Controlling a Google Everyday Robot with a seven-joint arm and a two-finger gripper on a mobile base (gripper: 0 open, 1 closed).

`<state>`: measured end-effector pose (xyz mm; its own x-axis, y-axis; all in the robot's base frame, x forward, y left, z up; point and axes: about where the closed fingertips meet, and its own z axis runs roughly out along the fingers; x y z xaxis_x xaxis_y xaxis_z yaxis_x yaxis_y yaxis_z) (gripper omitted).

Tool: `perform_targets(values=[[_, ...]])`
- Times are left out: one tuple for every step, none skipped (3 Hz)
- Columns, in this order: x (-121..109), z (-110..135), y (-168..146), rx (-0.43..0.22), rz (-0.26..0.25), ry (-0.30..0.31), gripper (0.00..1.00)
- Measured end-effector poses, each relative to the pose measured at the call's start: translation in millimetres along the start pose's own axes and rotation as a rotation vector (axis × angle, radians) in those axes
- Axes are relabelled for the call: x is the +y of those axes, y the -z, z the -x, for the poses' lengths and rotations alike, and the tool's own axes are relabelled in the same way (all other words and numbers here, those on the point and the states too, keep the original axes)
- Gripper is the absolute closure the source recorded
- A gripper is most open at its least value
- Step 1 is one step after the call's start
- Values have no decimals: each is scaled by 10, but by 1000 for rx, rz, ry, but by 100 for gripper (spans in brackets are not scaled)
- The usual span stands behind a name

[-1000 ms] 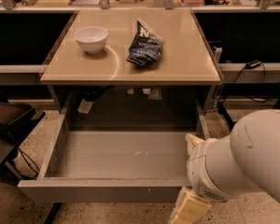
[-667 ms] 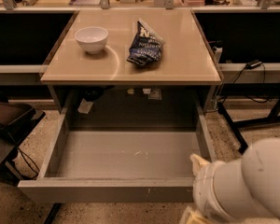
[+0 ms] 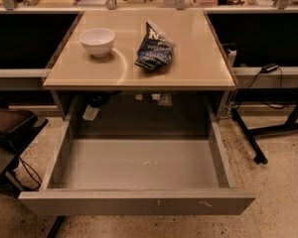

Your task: Close top drawer

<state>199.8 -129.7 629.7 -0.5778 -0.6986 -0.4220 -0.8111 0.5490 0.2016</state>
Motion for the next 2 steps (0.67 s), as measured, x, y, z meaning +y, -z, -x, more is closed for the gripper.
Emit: perform_targets(values=[[24,-55,-55,14,16,-10,0],[-330,391,220,29,-43,50,0]])
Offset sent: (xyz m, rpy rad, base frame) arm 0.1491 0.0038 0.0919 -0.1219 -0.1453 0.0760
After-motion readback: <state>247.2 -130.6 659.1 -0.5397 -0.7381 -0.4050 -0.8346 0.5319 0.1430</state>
